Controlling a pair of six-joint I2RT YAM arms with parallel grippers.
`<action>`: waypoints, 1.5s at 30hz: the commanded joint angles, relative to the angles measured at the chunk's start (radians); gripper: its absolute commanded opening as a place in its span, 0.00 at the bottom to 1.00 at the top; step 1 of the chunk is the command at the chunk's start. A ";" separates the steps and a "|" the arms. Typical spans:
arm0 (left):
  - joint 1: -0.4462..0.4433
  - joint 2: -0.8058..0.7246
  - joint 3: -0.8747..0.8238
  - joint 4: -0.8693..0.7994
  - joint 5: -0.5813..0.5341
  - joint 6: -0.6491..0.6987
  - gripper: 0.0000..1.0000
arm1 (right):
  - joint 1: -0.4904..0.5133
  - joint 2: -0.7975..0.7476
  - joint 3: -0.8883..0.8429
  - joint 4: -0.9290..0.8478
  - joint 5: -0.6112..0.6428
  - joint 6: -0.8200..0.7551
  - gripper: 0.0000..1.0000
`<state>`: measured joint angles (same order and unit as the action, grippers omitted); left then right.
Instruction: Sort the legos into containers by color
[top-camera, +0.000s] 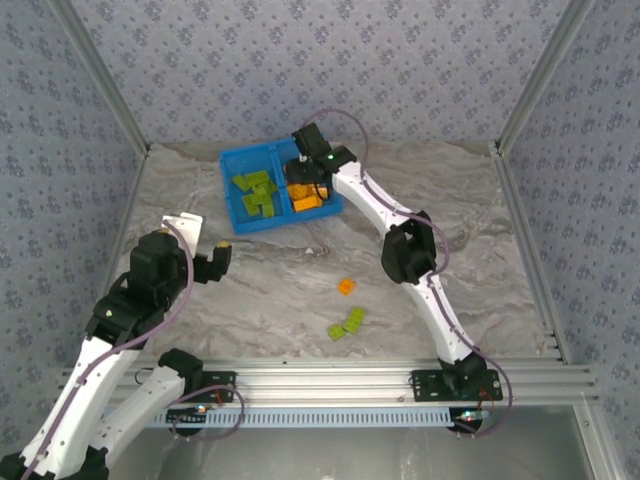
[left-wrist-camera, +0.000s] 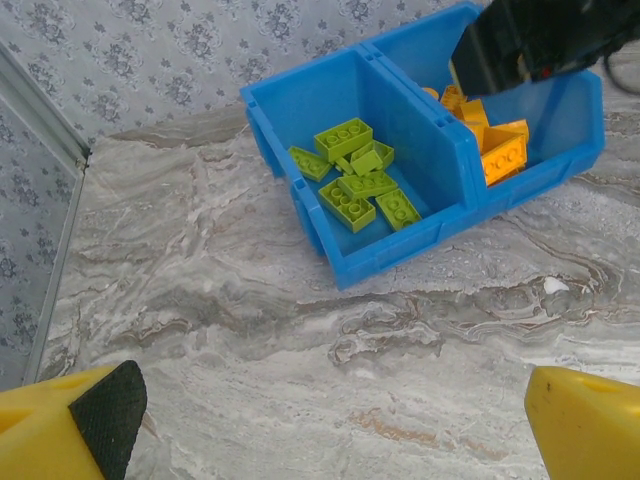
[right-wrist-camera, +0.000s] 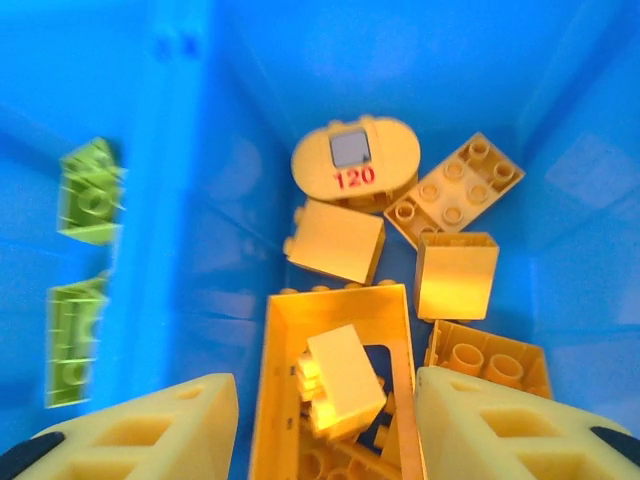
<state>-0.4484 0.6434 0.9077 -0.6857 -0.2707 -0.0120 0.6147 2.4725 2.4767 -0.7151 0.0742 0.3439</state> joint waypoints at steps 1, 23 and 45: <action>0.007 -0.004 -0.009 -0.002 -0.008 -0.004 0.99 | 0.003 -0.214 -0.052 -0.013 0.001 -0.035 0.52; 0.013 -0.005 -0.055 0.090 0.432 0.102 0.99 | 0.066 -1.145 -1.527 0.359 -0.111 -0.021 0.65; 0.013 0.043 -0.034 0.053 0.402 0.096 0.99 | 0.114 -0.827 -1.568 0.327 -0.136 -0.007 0.65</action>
<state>-0.4446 0.6895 0.8570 -0.6323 0.1345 0.0708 0.7170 1.6253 0.8906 -0.3439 -0.1074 0.3161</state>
